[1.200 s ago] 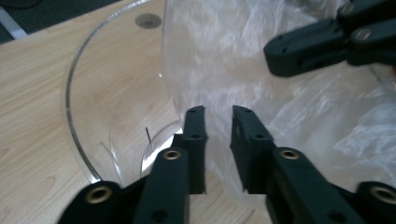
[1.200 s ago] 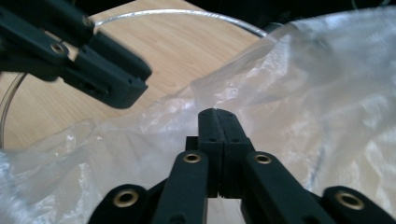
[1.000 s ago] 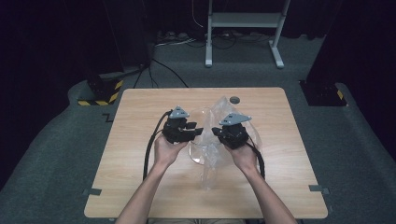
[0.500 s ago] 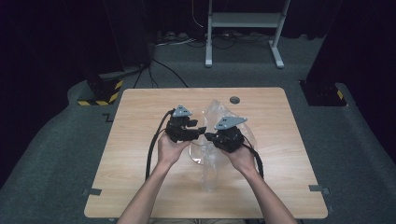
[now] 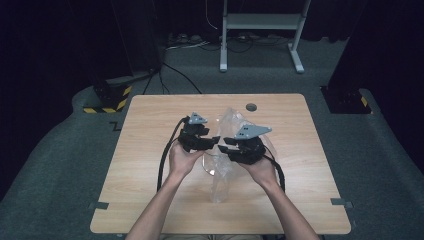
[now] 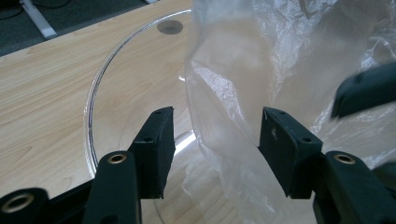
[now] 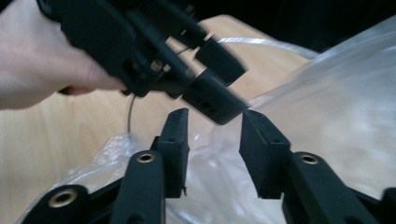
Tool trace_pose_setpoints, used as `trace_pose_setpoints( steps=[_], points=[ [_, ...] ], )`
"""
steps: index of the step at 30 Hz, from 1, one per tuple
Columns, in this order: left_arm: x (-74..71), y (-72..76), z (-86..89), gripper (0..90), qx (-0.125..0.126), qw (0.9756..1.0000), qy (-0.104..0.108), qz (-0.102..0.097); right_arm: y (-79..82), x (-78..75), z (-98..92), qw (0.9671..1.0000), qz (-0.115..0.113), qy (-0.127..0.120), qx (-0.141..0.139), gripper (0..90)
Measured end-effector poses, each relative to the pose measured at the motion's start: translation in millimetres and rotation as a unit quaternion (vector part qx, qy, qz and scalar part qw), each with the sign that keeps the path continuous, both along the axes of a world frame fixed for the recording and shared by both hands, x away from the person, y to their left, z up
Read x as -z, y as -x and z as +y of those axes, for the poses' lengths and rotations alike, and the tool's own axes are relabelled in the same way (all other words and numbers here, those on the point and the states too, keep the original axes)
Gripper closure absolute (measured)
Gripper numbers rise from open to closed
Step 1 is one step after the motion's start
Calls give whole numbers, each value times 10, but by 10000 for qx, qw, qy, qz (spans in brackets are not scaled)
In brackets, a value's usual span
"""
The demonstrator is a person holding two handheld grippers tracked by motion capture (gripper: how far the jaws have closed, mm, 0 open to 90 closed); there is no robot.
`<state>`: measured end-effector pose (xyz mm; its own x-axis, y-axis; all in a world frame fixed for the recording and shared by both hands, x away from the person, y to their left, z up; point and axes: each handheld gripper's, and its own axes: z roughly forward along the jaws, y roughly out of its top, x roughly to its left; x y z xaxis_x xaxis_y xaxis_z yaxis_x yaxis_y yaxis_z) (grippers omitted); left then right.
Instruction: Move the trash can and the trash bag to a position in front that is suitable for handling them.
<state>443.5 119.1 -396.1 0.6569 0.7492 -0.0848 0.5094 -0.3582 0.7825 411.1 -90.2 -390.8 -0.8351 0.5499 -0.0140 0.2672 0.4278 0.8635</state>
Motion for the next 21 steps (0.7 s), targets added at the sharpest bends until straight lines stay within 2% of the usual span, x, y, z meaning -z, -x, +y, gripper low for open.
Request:
trace_pose_setpoints(
  steps=[4, 7, 10, 14, 15, 18, 21],
  points=[
    [4, 10, -4, 455, -12, 10000, -14, -28, 21, -79, -133, 9989, -261, -142, 363, 559],
    [8, 20, -8, 458, -16, 10000, -31, -47, 8, -120, -267, 9959, -399, -307, 749, 516],
    [8, 26, -11, 458, -22, 10000, -61, -68, -20, -133, -375, 9927, -407, -404, 1065, 487],
    [12, 30, -10, 460, -18, 10000, -40, -82, -68, -133, -496, 9869, -439, -424, 1493, 445],
    [13, 31, -10, 460, -15, 10000, -44, -84, -82, -130, -509, 9863, -426, -419, 1535, 441],
    [14, 36, -11, 459, -9, 9999, -70, -89, -149, -102, -520, 9864, -282, -352, 1582, 467],
    [15, 43, -8, 459, 7, 9999, -54, -117, -192, -65, -477, 9887, -177, -216, 1472, 608]
  ],
)
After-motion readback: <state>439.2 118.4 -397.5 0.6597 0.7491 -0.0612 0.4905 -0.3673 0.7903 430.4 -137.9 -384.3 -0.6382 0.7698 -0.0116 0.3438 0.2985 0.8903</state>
